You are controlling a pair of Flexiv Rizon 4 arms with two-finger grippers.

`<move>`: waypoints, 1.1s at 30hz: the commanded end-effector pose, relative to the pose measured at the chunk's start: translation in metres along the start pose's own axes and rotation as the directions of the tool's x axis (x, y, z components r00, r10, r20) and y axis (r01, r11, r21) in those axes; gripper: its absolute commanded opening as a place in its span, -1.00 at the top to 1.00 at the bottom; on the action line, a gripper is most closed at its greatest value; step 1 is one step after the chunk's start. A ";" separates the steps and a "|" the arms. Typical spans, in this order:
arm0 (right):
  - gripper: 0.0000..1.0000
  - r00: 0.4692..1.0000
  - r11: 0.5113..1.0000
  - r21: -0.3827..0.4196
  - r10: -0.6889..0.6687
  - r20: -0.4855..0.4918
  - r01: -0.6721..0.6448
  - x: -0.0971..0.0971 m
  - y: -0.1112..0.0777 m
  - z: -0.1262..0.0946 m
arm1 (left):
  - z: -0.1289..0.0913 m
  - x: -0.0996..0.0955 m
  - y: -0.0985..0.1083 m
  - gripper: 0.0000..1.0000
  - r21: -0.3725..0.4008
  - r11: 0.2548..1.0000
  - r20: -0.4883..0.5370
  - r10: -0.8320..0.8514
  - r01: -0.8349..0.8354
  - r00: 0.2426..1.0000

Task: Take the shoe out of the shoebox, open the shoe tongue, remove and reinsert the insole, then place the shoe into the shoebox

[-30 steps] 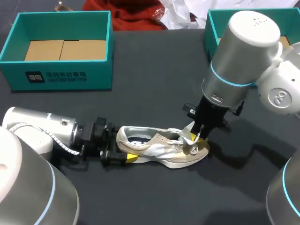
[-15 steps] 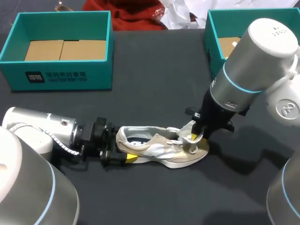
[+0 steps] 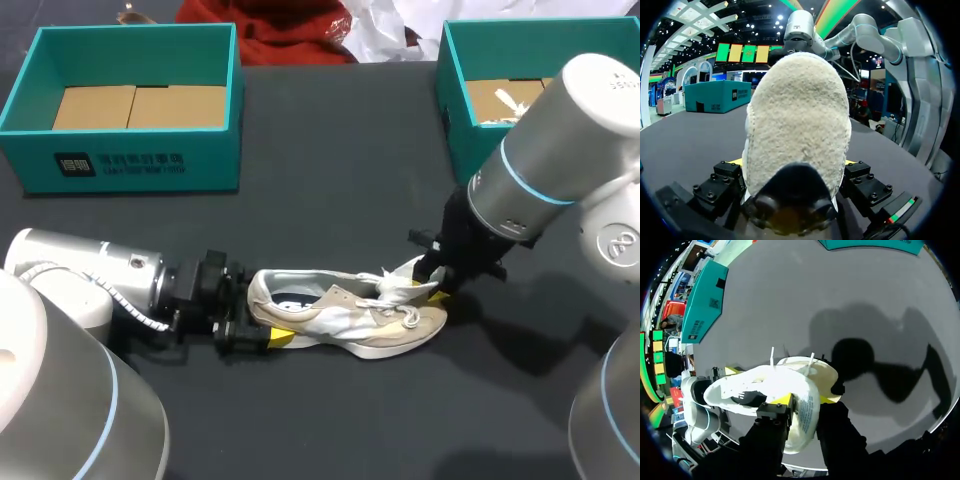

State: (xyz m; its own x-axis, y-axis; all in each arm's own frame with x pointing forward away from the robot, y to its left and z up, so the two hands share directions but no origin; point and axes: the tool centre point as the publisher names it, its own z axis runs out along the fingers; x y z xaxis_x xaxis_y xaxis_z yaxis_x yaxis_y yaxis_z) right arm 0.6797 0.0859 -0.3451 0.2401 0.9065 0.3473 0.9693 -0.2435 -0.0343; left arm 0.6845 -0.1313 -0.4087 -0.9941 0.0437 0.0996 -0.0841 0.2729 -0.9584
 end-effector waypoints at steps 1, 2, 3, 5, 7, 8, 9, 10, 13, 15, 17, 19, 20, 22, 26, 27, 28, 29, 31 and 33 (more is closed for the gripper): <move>0.52 0.998 1.000 -0.019 0.005 -0.060 -0.006 -0.017 -0.004 -0.002 | -0.002 0.001 0.005 1.00 -0.001 1.000 0.001 0.000 0.000 1.000; 0.51 0.998 1.000 -0.023 0.008 -0.061 -0.009 -0.019 -0.004 -0.002 | -0.002 0.001 0.005 1.00 -0.001 1.000 0.001 0.000 0.000 1.000; 0.50 0.998 1.000 -0.029 0.011 -0.062 -0.013 -0.021 -0.005 -0.003 | -0.002 0.001 0.005 1.00 -0.001 1.000 0.001 0.000 0.000 1.000; 0.47 0.998 0.999 -0.038 0.012 -0.063 -0.015 -0.025 -0.005 -0.004 | -0.002 0.001 0.005 1.00 -0.001 1.000 0.001 0.000 0.000 1.000; 0.44 0.998 0.999 -0.047 0.017 -0.055 -0.019 -0.028 -0.005 -0.006 | -0.002 0.001 0.005 1.00 -0.001 1.000 0.001 0.000 0.000 1.000; 0.42 0.998 0.999 -0.050 0.018 -0.054 -0.021 -0.030 -0.005 -0.007 | -0.002 0.001 0.005 1.00 -0.001 1.000 0.001 0.000 0.000 1.000; 0.41 0.999 0.998 -0.060 0.022 -0.043 -0.024 -0.032 -0.005 -0.008 | -0.002 0.001 0.005 1.00 -0.001 1.000 0.001 0.000 0.000 1.000; 0.40 0.999 0.998 -0.065 0.022 -0.036 -0.024 -0.034 -0.005 -0.009 | -0.002 0.001 0.005 1.00 -0.001 1.000 0.001 0.000 0.000 1.000; 0.36 1.000 0.997 -0.081 0.012 -0.002 -0.012 -0.039 -0.004 -0.014 | -0.002 0.001 0.005 1.00 -0.001 1.000 0.001 0.000 0.000 1.000; 0.36 1.000 0.996 -0.086 0.015 0.026 -0.012 -0.040 -0.003 -0.015 | -0.002 0.001 0.005 1.00 -0.001 1.000 0.001 0.000 0.000 1.000; 0.35 0.999 0.995 -0.095 0.018 0.047 -0.013 -0.040 -0.002 -0.019 | -0.002 0.001 0.005 1.00 -0.001 1.000 0.001 0.000 0.000 1.000; 0.35 0.997 0.993 -0.114 0.024 0.072 -0.016 -0.039 -0.002 -0.025 | -0.002 0.001 0.005 1.00 -0.001 1.000 0.001 0.000 0.000 1.000; 0.35 0.996 0.992 -0.124 0.025 0.084 -0.014 -0.037 -0.002 -0.029 | -0.002 0.001 0.005 1.00 -0.001 1.000 0.001 0.000 0.000 1.000; 0.36 0.995 0.989 -0.146 0.026 0.101 -0.011 -0.033 -0.003 -0.037 | -0.002 0.001 0.005 1.00 -0.001 1.000 0.001 0.000 0.000 1.000; 0.37 0.991 0.984 -0.178 0.036 0.125 -0.014 -0.024 -0.006 -0.054 | -0.002 0.001 0.005 1.00 -0.001 1.000 0.001 0.000 0.000 1.000; 0.36 0.990 0.982 -0.187 0.045 0.133 -0.020 -0.021 -0.006 -0.058 | -0.002 0.001 0.005 1.00 -0.001 1.000 0.001 0.000 0.000 1.000; 0.37 0.989 0.981 -0.194 0.049 0.137 -0.022 -0.019 -0.008 -0.063 | -0.002 0.001 0.005 1.00 -0.001 1.000 0.001 0.000 0.000 1.000; 0.40 0.989 0.979 -0.204 0.053 0.141 -0.024 -0.016 -0.009 -0.068 | -0.002 0.001 0.005 1.00 -0.001 1.000 0.001 0.000 0.000 1.000; 0.38 0.988 0.975 -0.223 0.052 0.146 -0.018 -0.009 -0.013 -0.079 | -0.002 0.001 0.005 1.00 -0.001 1.000 0.001 0.000 0.000 1.000; 0.39 0.986 0.971 -0.239 0.053 0.155 -0.014 -0.002 -0.015 -0.087 | -0.002 0.001 0.005 1.00 -0.001 1.000 0.001 0.000 0.000 1.000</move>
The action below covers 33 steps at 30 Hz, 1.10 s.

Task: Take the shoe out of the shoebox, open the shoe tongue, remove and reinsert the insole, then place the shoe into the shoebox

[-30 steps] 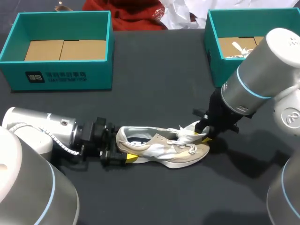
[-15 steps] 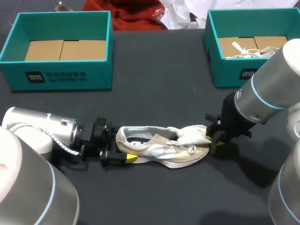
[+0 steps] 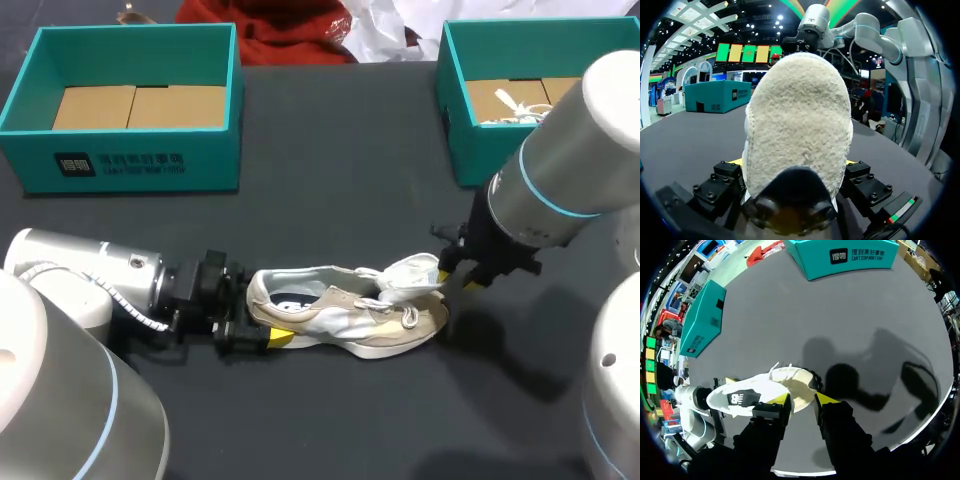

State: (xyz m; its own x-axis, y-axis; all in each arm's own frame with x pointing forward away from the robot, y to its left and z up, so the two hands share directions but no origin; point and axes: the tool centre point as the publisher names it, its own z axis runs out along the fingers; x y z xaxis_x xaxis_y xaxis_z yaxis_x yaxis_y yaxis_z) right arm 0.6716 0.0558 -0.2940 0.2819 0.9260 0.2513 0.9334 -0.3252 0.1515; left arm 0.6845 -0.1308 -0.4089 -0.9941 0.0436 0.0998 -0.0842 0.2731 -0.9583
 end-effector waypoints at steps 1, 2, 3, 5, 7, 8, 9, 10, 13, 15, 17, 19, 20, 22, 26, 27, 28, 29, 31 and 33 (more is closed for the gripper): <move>0.41 0.998 0.999 -0.041 -0.003 0.063 0.006 0.009 -0.007 -0.036 | -0.002 0.001 0.004 1.00 -0.001 1.000 0.001 0.000 0.000 1.000; 0.43 0.998 0.999 -0.043 -0.006 0.065 0.009 0.011 -0.007 -0.040 | -0.002 0.001 0.004 1.00 -0.001 1.000 0.001 0.000 0.000 1.000; 0.44 0.997 0.999 -0.043 -0.007 0.072 0.011 0.013 -0.005 -0.044 | -0.002 0.001 0.004 1.00 -0.001 1.000 0.001 0.000 0.000 1.000; 0.45 0.995 0.998 -0.053 -0.028 0.092 0.033 0.020 -0.004 -0.052 | -0.002 0.001 0.004 1.00 -0.001 1.000 0.001 0.000 0.000 1.000; 0.46 0.990 0.997 -0.058 -0.049 0.136 0.058 0.026 -0.002 -0.060 | -0.002 0.001 0.004 1.00 -0.001 1.000 0.001 0.000 0.000 1.000; 0.47 0.987 0.996 -0.064 -0.059 0.152 0.069 0.030 0.000 -0.064 | -0.002 0.001 0.004 1.00 -0.001 1.000 0.001 0.000 0.000 1.000; 0.47 0.982 0.995 -0.068 -0.066 0.177 0.079 0.033 0.001 -0.068 | -0.002 0.001 0.004 1.00 -0.001 1.000 0.001 0.000 0.000 1.000; 0.47 0.974 0.994 -0.071 -0.070 0.216 0.087 0.037 0.003 -0.072 | -0.002 0.001 0.004 1.00 -0.001 1.000 0.001 0.000 0.000 1.000; 0.51 0.960 0.989 -0.070 -0.104 0.259 0.126 0.052 0.005 -0.084 | -0.002 0.001 0.004 1.00 -0.001 1.000 0.001 0.000 0.000 1.000; 0.58 0.948 0.982 -0.055 -0.161 0.273 0.183 0.065 0.004 -0.087 | -0.002 0.001 0.004 1.00 -0.001 1.000 0.001 0.000 0.000 1.000; 0.62 0.929 0.965 -0.021 -0.247 0.275 0.263 0.081 0.000 -0.086 | -0.002 0.001 0.004 1.00 -0.001 1.000 0.001 0.000 0.000 1.000; 0.62 0.910 0.947 0.004 -0.310 0.275 0.321 0.094 -0.004 -0.084 | -0.002 0.001 0.004 1.00 -0.001 1.000 0.001 0.000 0.000 1.000; 0.65 0.899 0.935 0.016 -0.344 0.272 0.353 0.100 -0.006 -0.082 | -0.002 0.001 0.004 1.00 -0.001 1.000 0.001 0.000 0.000 1.000; 0.80 0.880 0.910 0.046 -0.411 0.239 0.413 0.109 -0.011 -0.081 | -0.002 0.001 0.004 1.00 -0.001 1.000 0.001 0.000 0.000 1.000; 1.00 0.826 0.859 0.087 -0.510 0.240 0.505 0.125 -0.020 -0.077 | -0.002 0.001 0.004 1.00 -0.001 1.000 0.001 0.000 0.000 1.000; 1.00 0.807 0.833 0.108 -0.553 0.208 0.543 0.128 -0.022 -0.076 | -0.002 0.001 0.004 1.00 -0.001 1.000 0.001 0.000 0.000 1.000; 1.00 0.795 0.815 0.122 -0.580 0.179 0.567 0.131 -0.025 -0.077 | -0.002 0.001 0.004 1.00 -0.001 1.000 0.001 0.000 0.000 1.000; 1.00 0.783 0.802 0.131 -0.597 0.173 0.582 0.133 -0.027 -0.077 | -0.002 0.001 0.004 1.00 -0.001 1.000 0.001 0.000 0.000 1.000; 1.00 0.740 0.758 0.145 -0.652 0.164 0.636 0.139 -0.034 -0.075 | -0.002 0.001 0.004 1.00 -0.001 1.000 0.001 0.000 0.000 1.000; 1.00 0.688 0.709 0.165 -0.705 0.171 0.686 0.143 -0.042 -0.072 | -0.002 0.001 0.004 1.00 -0.001 1.000 0.001 0.000 0.000 1.000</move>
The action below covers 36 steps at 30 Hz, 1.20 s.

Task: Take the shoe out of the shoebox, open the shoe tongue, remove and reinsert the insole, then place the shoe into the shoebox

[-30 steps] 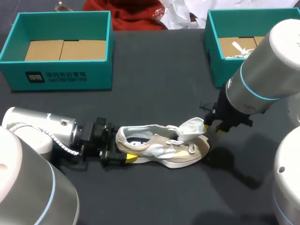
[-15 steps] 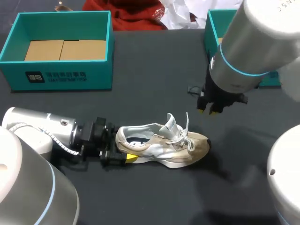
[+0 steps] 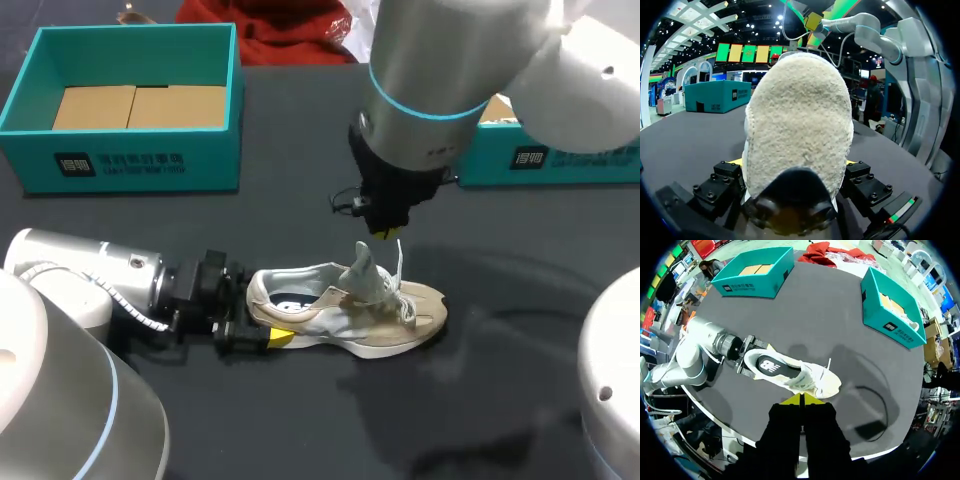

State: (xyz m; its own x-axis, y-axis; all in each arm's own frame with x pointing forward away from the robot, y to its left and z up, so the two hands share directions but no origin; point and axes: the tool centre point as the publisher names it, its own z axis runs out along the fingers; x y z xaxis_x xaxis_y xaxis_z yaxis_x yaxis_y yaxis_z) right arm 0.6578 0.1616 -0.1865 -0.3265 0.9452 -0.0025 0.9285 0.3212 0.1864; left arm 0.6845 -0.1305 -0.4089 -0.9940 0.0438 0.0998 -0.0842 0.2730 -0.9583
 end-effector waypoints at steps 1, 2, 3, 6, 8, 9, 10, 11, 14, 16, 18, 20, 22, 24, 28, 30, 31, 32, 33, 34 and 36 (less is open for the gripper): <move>1.00 0.991 0.991 0.067 -0.119 0.063 0.115 0.026 0.005 0.011 | -0.002 0.001 0.004 1.00 -0.001 1.000 0.001 0.000 0.000 1.000; 1.00 0.991 0.991 0.067 -0.119 0.063 0.115 0.026 0.005 0.011 | -0.002 0.001 0.004 1.00 -0.001 1.000 0.001 0.000 0.000 1.000; 1.00 0.991 0.991 0.067 -0.119 0.063 0.115 0.026 0.005 0.011 | -0.002 0.001 0.004 1.00 -0.001 1.000 0.001 0.000 0.000 1.000; 1.00 0.991 0.991 0.067 -0.119 0.063 0.115 0.026 0.005 0.011 | -0.002 0.001 0.004 1.00 -0.001 1.000 0.001 0.000 0.000 1.000; 1.00 0.991 0.991 0.067 -0.119 0.063 0.115 0.026 0.005 0.011 | -0.002 0.001 0.004 1.00 -0.001 1.000 0.001 0.000 0.000 1.000; 1.00 0.991 0.991 0.067 -0.119 0.063 0.115 0.026 0.005 0.011 | -0.002 0.001 0.004 1.00 -0.001 1.000 0.001 0.000 0.000 1.000; 1.00 0.991 0.991 0.067 -0.119 0.063 0.115 0.026 0.005 0.011 | -0.002 0.001 0.004 1.00 -0.001 1.000 0.001 0.000 0.000 1.000; 1.00 0.991 0.991 0.067 -0.119 0.063 0.115 0.026 0.005 0.011 | -0.002 0.001 0.004 1.00 -0.001 1.000 0.001 0.000 0.000 1.000; 1.00 0.983 0.984 0.074 -0.168 0.073 0.163 0.033 0.004 0.014 | -0.002 0.001 0.004 1.00 -0.001 1.000 0.001 0.000 0.000 1.000; 1.00 0.963 0.965 0.082 -0.257 0.079 0.250 0.045 0.002 0.019 | -0.002 0.001 0.004 1.00 -0.001 1.000 0.001 0.000 0.000 1.000; 1.00 0.946 0.949 0.071 -0.312 0.087 0.306 0.055 0.000 0.021 | -0.002 0.001 0.004 1.00 -0.001 1.000 0.001 0.000 0.000 1.000; 1.00 0.920 0.925 0.058 -0.380 0.095 0.376 0.064 -0.001 0.024 | -0.002 0.001 0.004 1.00 -0.001 1.000 0.001 0.000 0.000 1.000; 1.00 0.880 0.883 0.055 -0.469 0.078 0.466 0.073 0.000 0.029 | -0.002 0.001 0.004 1.00 -0.001 1.000 0.001 0.000 0.000 1.000; 1.00 0.820 0.823 0.067 -0.568 0.074 0.564 0.082 0.000 0.035 | -0.002 0.001 0.004 1.00 -0.001 1.000 0.001 0.000 0.000 1.000; 1.00 0.781 0.782 0.087 -0.622 0.051 0.617 0.084 0.000 0.037 | -0.002 0.001 0.004 1.00 -0.001 1.000 0.001 0.000 0.000 1.000; 1.00 0.781 0.782 0.087 -0.622 0.051 0.617 0.084 0.000 0.037 | -0.002 0.001 0.004 1.00 -0.001 1.000 0.001 0.000 0.000 1.000; 1.00 0.781 0.782 0.087 -0.622 0.051 0.617 0.084 0.000 0.037 | -0.002 0.001 0.004 1.00 -0.001 1.000 0.001 0.000 0.000 1.000; 1.00 0.781 0.782 0.087 -0.622 0.051 0.617 0.084 0.000 0.037 | -0.002 0.001 0.004 1.00 -0.001 1.000 0.001 0.000 0.000 1.000; 1.00 0.781 0.782 0.087 -0.622 0.051 0.617 0.084 0.000 0.037 | -0.002 0.001 0.004 1.00 -0.001 1.000 0.001 0.000 0.000 1.000; 1.00 0.781 0.782 0.087 -0.622 0.051 0.617 0.084 0.000 0.037 | -0.002 0.001 0.004 1.00 -0.001 1.000 0.001 0.000 0.000 1.000; 1.00 0.781 0.782 0.087 -0.622 0.051 0.617 0.084 0.000 0.037 | -0.002 0.001 0.004 1.00 -0.001 1.000 0.001 0.000 0.000 1.000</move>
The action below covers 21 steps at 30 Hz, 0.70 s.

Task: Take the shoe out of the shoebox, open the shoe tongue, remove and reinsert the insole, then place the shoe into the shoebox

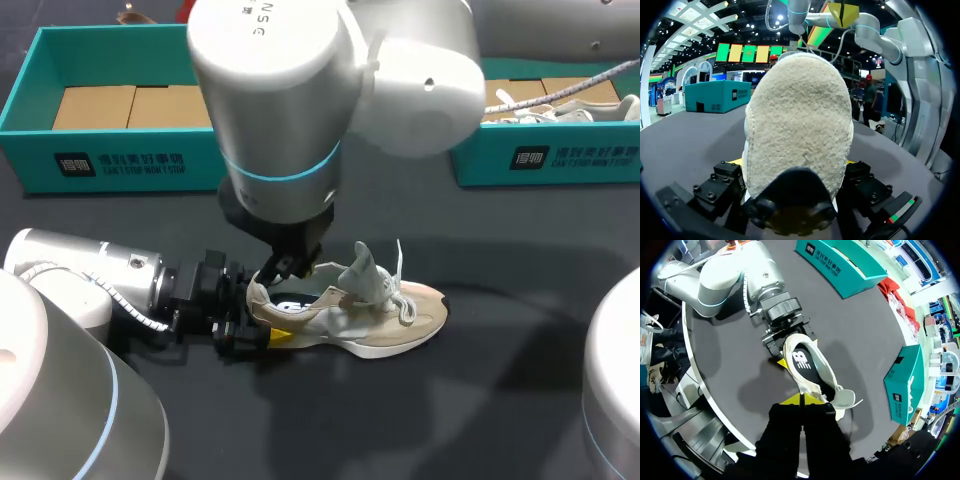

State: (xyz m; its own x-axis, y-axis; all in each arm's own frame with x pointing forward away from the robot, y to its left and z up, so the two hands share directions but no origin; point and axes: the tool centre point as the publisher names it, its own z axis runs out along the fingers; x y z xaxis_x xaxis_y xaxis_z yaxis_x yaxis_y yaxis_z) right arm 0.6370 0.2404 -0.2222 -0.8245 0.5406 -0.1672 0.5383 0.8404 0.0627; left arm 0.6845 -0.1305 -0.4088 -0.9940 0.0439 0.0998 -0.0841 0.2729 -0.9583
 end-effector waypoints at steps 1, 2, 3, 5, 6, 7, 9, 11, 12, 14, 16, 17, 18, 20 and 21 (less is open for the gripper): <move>1.00 1.000 0.999 0.024 -0.022 0.002 0.022 0.003 0.006 0.006 | -0.002 0.001 0.004 1.00 -0.001 1.000 0.001 0.000 0.000 1.000; 1.00 0.999 0.999 0.031 -0.035 0.001 0.035 0.004 0.009 0.012 | -0.002 0.001 0.004 1.00 -0.001 1.000 0.001 0.000 0.000 1.000; 1.00 0.999 0.998 0.025 -0.051 -0.006 0.051 0.004 0.010 0.016 | -0.002 0.001 0.004 1.00 -0.001 1.000 0.001 0.000 0.000 1.000; 1.00 0.995 0.995 0.009 -0.096 -0.017 0.096 0.004 0.012 0.022 | -0.002 0.001 0.004 1.00 -0.001 1.000 0.001 0.000 0.000 1.000; 1.00 0.991 0.992 -0.010 -0.129 -0.025 0.129 0.004 0.013 0.024 | -0.002 0.001 0.004 1.00 -0.001 1.000 0.001 0.000 0.000 1.000; 1.00 0.984 0.984 -0.028 -0.176 -0.038 0.175 0.005 0.014 0.027 | -0.002 0.001 0.004 1.00 -0.001 1.000 0.001 0.000 0.000 1.000; 1.00 0.950 0.953 -0.080 -0.298 -0.093 0.291 0.005 0.014 0.034 | -0.002 0.001 0.004 1.00 -0.001 1.000 0.001 0.000 0.000 1.000; 1.00 0.939 0.945 -0.099 -0.323 -0.117 0.313 0.005 0.011 0.035 | -0.002 0.001 0.004 1.00 -0.001 1.000 0.001 0.000 0.000 1.000; 1.00 0.939 0.945 -0.099 -0.323 -0.117 0.313 0.005 0.011 0.035 | -0.002 0.001 0.004 1.00 -0.001 1.000 0.001 0.000 0.000 1.000; 1.00 0.939 0.945 -0.099 -0.323 -0.117 0.313 0.005 0.011 0.035 | -0.002 0.001 0.004 1.00 -0.001 1.000 0.001 0.000 0.000 1.000; 1.00 0.939 0.945 -0.099 -0.323 -0.117 0.313 0.005 0.011 0.035 | -0.002 0.001 0.004 1.00 -0.001 1.000 0.001 0.000 0.000 1.000; 1.00 0.939 0.945 -0.099 -0.323 -0.117 0.313 0.005 0.011 0.035 | -0.002 0.001 0.004 1.00 -0.001 1.000 0.001 0.000 0.000 1.000; 1.00 0.939 0.945 -0.099 -0.323 -0.117 0.313 0.005 0.011 0.035 | -0.002 0.001 0.004 1.00 -0.001 1.000 0.001 0.000 0.000 1.000; 1.00 0.939 0.945 -0.099 -0.323 -0.117 0.313 0.005 0.011 0.035 | -0.002 0.001 0.004 1.00 -0.001 1.000 0.001 0.000 0.000 1.000; 1.00 0.938 0.943 -0.096 -0.327 -0.116 0.318 0.006 0.013 0.038 | -0.002 0.001 0.004 1.00 -0.001 1.000 0.001 0.000 0.000 1.000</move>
State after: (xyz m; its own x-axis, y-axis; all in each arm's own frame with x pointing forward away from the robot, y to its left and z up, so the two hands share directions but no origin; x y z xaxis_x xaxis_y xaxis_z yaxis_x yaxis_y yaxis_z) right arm 0.6448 0.2574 -0.2570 -0.9683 0.2397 -0.0701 0.2341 0.9690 0.0796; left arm 0.6845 -0.1304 -0.4088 -0.9940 0.0438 0.0997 -0.0841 0.2731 -0.9583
